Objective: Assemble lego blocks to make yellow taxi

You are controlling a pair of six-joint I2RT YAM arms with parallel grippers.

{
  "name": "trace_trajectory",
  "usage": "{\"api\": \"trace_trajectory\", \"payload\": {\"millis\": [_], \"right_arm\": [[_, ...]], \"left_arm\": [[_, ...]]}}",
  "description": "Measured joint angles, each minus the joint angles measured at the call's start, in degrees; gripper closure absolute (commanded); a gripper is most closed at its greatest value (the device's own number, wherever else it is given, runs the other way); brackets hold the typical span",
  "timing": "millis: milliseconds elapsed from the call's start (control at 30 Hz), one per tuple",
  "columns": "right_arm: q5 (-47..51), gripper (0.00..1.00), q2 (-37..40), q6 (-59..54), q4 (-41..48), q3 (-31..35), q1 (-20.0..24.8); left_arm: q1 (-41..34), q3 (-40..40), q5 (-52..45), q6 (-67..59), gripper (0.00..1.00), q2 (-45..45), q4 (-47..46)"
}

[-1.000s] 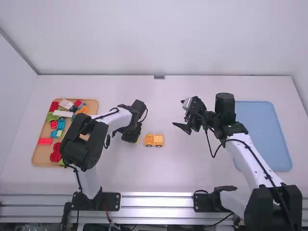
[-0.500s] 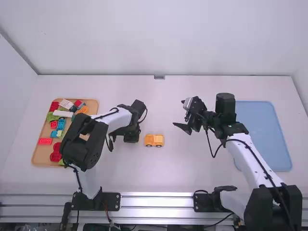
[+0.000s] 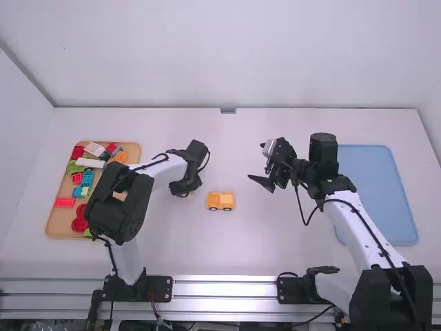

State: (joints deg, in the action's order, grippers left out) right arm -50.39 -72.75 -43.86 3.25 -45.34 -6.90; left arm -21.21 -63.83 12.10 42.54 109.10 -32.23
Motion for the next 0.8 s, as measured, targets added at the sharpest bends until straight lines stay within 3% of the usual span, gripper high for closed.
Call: {"api": "trace_trajectory", "payload": {"millis": [133,400,567,800], "right_arm": [[0.0,0.02,0.0,0.0,-0.1,0.0,0.0],[1.6,0.01,0.0,0.0,-1.4,0.0,0.0],[1.5,0.01,0.0,0.1,-1.4,0.0,0.0],[1.6,0.02,0.0,0.1,-1.4,0.0,0.0]], "left_arm": [[0.0,0.0,-2.0,-36.3,0.98,0.0,-4.2],[0.0,0.0,-2.8,-89.4,0.98,0.0,-5.5],[0.0,0.0,-6.1,-108.9,0.98,0.0,-5.9],[0.2,0.0,-13.1,-120.5,0.98,0.0,-3.8]]}}
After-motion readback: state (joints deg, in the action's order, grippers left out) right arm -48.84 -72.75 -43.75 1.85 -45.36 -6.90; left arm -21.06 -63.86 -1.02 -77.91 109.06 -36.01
